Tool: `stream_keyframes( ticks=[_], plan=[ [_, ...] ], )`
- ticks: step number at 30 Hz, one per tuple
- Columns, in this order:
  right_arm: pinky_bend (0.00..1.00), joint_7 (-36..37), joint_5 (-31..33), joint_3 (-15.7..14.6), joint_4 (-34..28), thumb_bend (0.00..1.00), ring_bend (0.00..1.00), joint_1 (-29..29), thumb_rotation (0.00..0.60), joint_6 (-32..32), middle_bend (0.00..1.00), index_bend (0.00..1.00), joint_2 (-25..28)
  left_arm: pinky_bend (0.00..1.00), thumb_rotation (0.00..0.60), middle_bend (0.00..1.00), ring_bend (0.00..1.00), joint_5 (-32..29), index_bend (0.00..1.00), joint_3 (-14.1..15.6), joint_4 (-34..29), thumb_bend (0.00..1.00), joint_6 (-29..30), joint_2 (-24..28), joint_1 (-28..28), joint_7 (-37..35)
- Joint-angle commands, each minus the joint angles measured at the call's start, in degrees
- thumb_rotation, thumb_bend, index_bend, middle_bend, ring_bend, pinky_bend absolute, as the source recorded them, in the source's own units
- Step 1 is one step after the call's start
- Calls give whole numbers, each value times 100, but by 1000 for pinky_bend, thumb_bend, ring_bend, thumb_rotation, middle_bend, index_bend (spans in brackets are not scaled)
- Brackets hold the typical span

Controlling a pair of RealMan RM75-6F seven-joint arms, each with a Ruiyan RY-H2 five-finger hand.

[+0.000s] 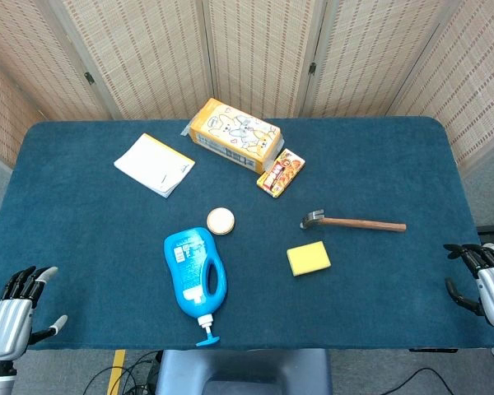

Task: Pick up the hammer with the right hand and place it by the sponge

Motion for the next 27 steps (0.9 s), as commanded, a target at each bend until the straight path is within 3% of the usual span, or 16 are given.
stream_keyframes(
  ticks=[1,20,27],
  plan=[
    [264,-5,-37,-53,4,319,250,30,600,-96,389,264,29,144,600,199,120,-11,174,-6,-4,209,-1,1,-2,15],
    [265,-81,-63,-94,-155,327,251,187,600,-378,364,264,93,144,600,200,120,-80,174,-118,108,209,96,-53,-13,-54],
    [264,-312,88,78,-395,323,165,763,600,-1206,266,177,50,144,600,199,120,-70,174,-75,135,210,42,-78,-23,-61]
  ],
)
